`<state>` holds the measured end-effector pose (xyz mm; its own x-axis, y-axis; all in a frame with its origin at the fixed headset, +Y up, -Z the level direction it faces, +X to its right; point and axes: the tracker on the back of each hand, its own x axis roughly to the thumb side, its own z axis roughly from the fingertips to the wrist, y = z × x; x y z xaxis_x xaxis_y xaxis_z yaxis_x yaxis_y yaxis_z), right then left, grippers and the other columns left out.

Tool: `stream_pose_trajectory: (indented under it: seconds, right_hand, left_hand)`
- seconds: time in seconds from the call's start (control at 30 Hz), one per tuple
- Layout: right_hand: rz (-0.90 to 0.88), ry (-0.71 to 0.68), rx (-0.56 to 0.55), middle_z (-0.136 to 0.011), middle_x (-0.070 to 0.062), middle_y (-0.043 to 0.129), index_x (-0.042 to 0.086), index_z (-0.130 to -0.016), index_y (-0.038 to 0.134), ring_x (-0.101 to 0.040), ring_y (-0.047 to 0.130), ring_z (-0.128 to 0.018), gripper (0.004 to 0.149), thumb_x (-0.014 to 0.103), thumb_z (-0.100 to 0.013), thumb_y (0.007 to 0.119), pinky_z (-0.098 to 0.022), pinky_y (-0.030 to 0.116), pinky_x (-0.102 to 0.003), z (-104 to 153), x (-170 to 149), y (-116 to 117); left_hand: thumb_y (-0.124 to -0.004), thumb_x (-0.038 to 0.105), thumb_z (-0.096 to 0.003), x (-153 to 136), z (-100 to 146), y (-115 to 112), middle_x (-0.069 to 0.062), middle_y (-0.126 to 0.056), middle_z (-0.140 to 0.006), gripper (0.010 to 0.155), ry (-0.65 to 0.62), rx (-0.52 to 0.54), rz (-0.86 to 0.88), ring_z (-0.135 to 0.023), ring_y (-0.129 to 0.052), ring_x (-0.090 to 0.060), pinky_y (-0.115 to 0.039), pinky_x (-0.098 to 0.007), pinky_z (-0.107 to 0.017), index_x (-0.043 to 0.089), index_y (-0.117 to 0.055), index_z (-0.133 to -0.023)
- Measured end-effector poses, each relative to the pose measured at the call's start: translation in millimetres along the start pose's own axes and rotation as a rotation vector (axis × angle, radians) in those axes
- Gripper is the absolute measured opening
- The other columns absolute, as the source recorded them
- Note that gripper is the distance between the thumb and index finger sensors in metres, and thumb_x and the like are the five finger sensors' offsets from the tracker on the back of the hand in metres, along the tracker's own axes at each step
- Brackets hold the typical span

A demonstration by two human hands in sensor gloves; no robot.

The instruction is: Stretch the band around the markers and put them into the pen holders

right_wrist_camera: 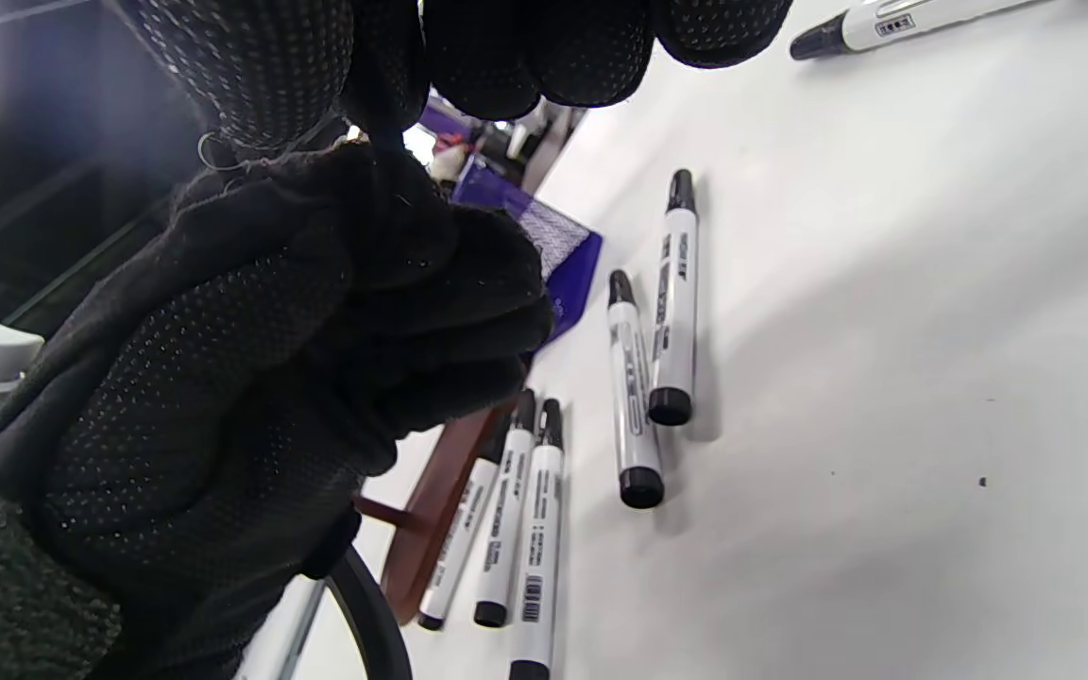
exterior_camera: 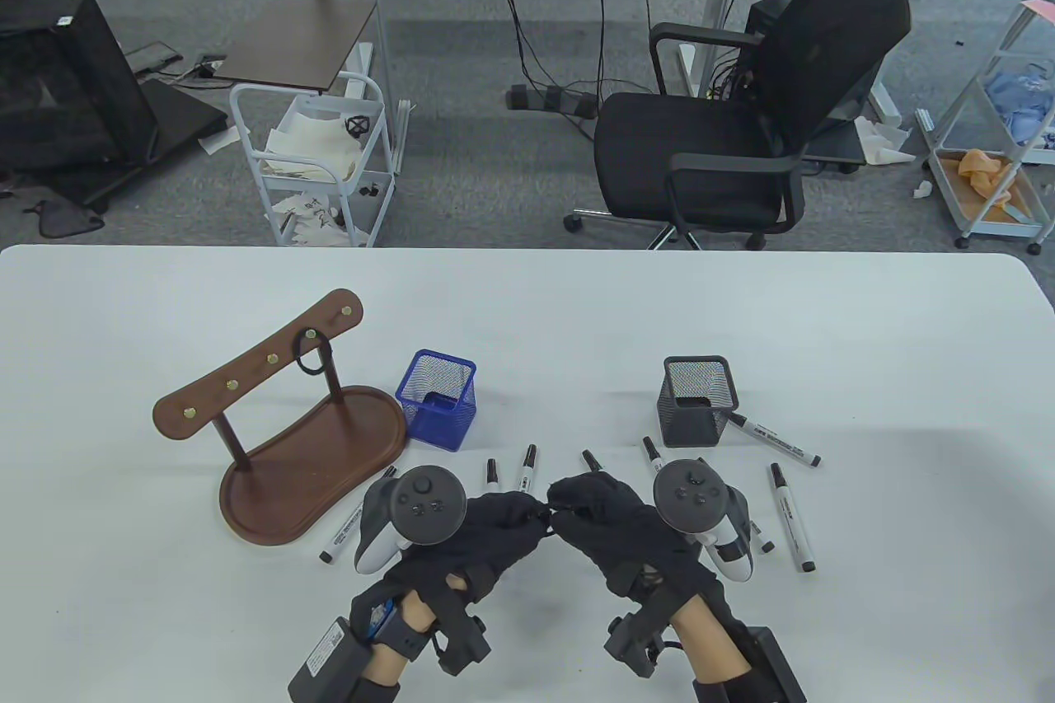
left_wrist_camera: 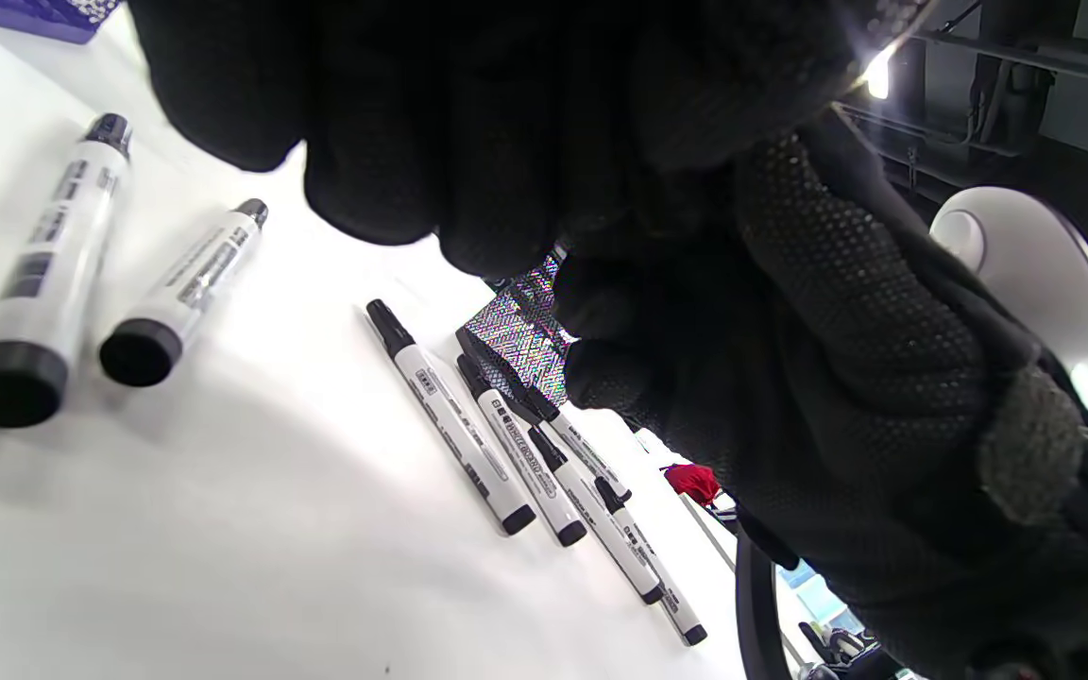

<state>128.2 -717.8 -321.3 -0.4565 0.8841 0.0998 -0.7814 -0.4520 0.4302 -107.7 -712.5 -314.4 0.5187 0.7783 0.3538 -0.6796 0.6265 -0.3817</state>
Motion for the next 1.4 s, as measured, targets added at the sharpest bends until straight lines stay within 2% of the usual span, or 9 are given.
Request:
stream_pose_trajectory:
  seconds: [0.17,0.37,0.57,0.7,0.83,0.97,1.1,1.4]
  right_hand:
    - [-0.038,0.029,-0.012,-0.101,0.001,0.073,0.029,-0.090,0.071,-0.026,0.071,-0.090,0.038,0.044,-0.055,0.073,-0.073,0.061,-0.049,-1,-3,0]
    - [-0.068,0.072,-0.029,-0.098,0.000,0.076,0.028,-0.089,0.071,-0.026,0.075,-0.087,0.038,0.045,-0.056,0.074,-0.070,0.064,-0.049,-2,-6,2]
    - [-0.069,0.108,-0.063,-0.096,0.000,0.078,0.028,-0.087,0.074,-0.026,0.076,-0.085,0.036,0.044,-0.055,0.076,-0.069,0.066,-0.049,-1,-7,3]
    - [-0.059,0.128,-0.060,-0.098,0.001,0.076,0.028,-0.088,0.073,-0.027,0.075,-0.087,0.037,0.043,-0.054,0.078,-0.070,0.065,-0.049,-2,-7,5]
    - [-0.027,0.173,-0.066,-0.098,0.001,0.076,0.029,-0.088,0.074,-0.027,0.075,-0.087,0.037,0.042,-0.054,0.078,-0.070,0.065,-0.049,-11,-6,9]
    - [0.012,0.200,-0.087,-0.098,0.000,0.077,0.030,-0.087,0.075,-0.027,0.076,-0.087,0.036,0.042,-0.053,0.080,-0.070,0.065,-0.049,-24,-2,7]
    - [0.002,0.206,-0.099,-0.098,0.000,0.077,0.029,-0.086,0.077,-0.028,0.075,-0.087,0.036,0.041,-0.053,0.081,-0.070,0.065,-0.050,-35,4,-1]
    - [-0.060,0.122,-0.157,-0.095,0.003,0.079,0.032,-0.083,0.081,-0.026,0.078,-0.085,0.035,0.039,-0.049,0.087,-0.069,0.066,-0.050,-36,17,-12]
  left_hand:
    - [-0.077,0.038,-0.0610,-4,1,1,-0.014,-0.093,-0.097,0.038,-0.003,0.038,0.100,-0.093,-0.086,-0.042,-0.070,-0.062,-0.069,0.018,-0.082,-0.093]
    - [-0.075,0.038,-0.0620,-11,2,1,-0.012,-0.090,-0.100,0.038,0.004,0.094,0.345,-0.097,-0.083,-0.040,-0.067,-0.062,-0.072,0.019,-0.079,-0.095]
    - [-0.071,0.038,-0.0640,-21,2,-4,-0.009,-0.087,-0.102,0.038,-0.011,0.059,0.598,-0.101,-0.076,-0.038,-0.061,-0.064,-0.075,0.020,-0.075,-0.098]
    - [-0.068,0.039,-0.0652,-22,1,-4,-0.008,-0.087,-0.102,0.039,-0.049,0.025,0.688,-0.103,-0.071,-0.038,-0.054,-0.065,-0.078,0.019,-0.073,-0.099]
    - [-0.068,0.038,-0.0653,-21,1,-4,-0.009,-0.089,-0.098,0.040,-0.062,-0.004,0.693,-0.102,-0.068,-0.038,-0.049,-0.067,-0.078,0.016,-0.073,-0.098]
    - [-0.070,0.039,-0.0647,-24,1,-2,-0.009,-0.093,-0.094,0.041,-0.057,-0.002,0.679,-0.101,-0.069,-0.038,-0.050,-0.066,-0.078,0.013,-0.075,-0.097]
    - [-0.071,0.039,-0.0642,-24,2,0,-0.011,-0.097,-0.090,0.042,-0.064,-0.044,0.657,-0.098,-0.073,-0.038,-0.052,-0.066,-0.076,0.010,-0.078,-0.094]
    - [-0.067,0.041,-0.0645,-22,2,-1,-0.014,-0.101,-0.088,0.046,-0.085,-0.114,0.592,-0.094,-0.078,-0.042,-0.055,-0.068,-0.074,0.006,-0.085,-0.090]
